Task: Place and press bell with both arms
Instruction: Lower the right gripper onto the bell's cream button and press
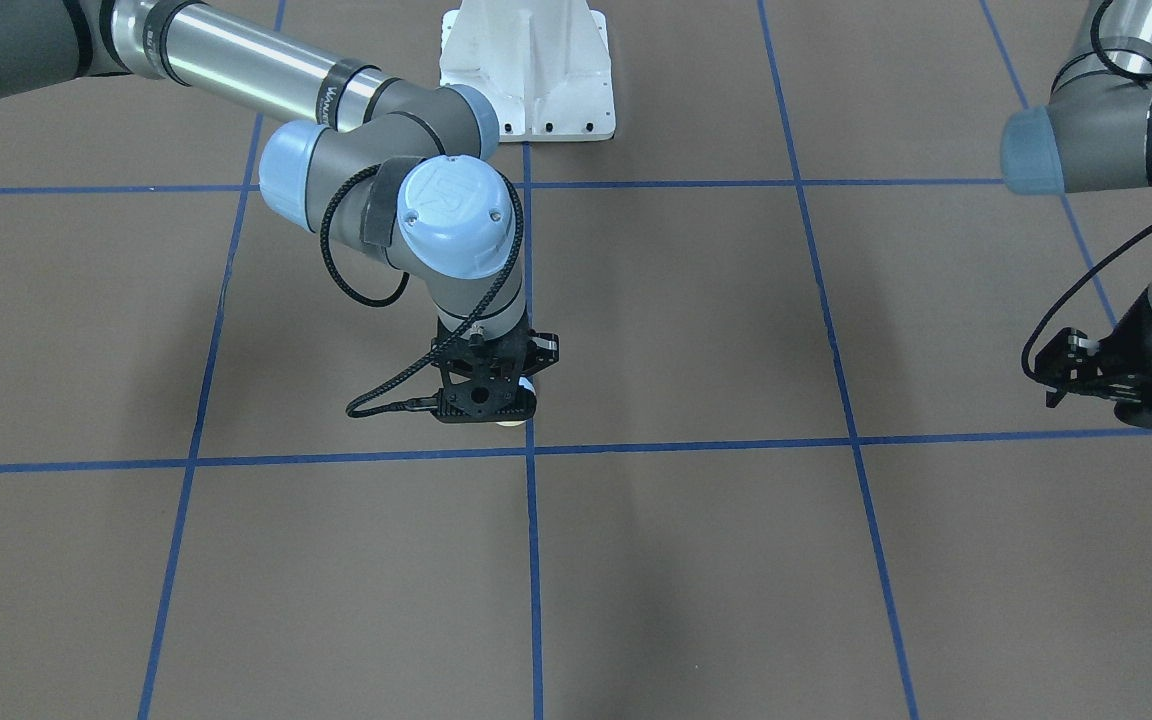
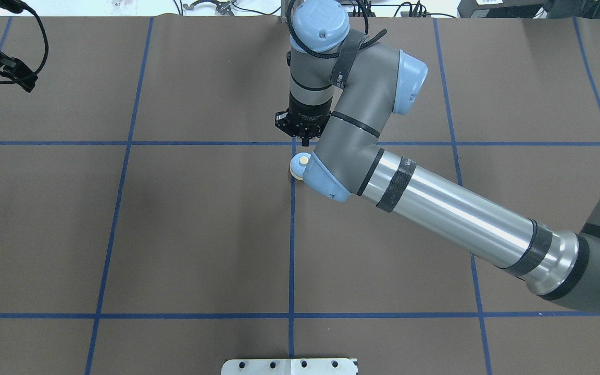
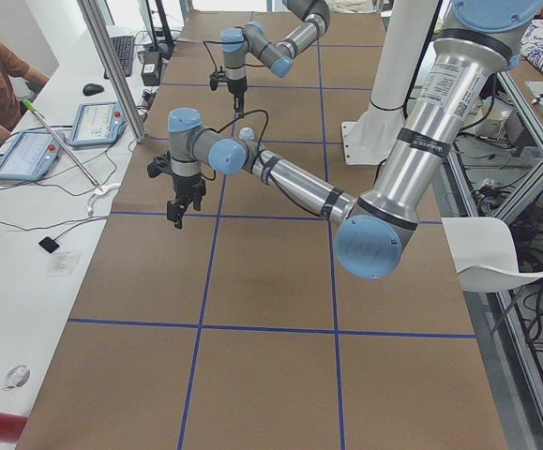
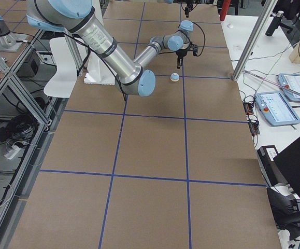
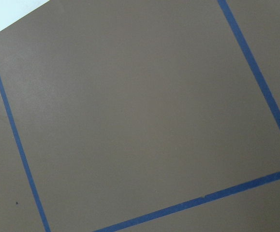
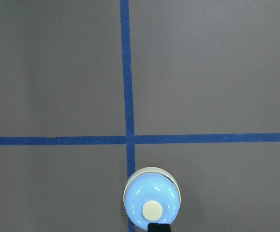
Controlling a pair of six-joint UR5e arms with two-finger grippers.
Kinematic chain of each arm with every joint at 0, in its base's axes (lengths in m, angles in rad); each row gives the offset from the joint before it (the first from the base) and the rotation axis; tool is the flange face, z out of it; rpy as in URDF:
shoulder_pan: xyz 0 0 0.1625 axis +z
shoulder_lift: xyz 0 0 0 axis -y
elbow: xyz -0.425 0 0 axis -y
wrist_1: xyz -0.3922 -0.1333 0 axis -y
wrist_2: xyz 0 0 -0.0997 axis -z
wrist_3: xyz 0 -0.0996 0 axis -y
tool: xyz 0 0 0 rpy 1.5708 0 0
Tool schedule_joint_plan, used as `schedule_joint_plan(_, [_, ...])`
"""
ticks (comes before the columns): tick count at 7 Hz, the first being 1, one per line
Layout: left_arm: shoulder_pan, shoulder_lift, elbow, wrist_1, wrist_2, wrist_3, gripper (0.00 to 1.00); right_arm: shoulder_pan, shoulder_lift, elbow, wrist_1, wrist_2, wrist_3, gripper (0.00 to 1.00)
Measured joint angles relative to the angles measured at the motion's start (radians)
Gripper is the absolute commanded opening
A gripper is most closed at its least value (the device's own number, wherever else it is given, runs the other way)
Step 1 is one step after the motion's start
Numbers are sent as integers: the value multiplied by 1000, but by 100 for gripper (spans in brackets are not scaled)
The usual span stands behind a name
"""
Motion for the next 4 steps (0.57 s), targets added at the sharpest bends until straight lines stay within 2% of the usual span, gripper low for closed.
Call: schedule_joint_plan(4, [-4,3,-1,-2,1,2,100,-28,-3,-41,36,-40,0,0])
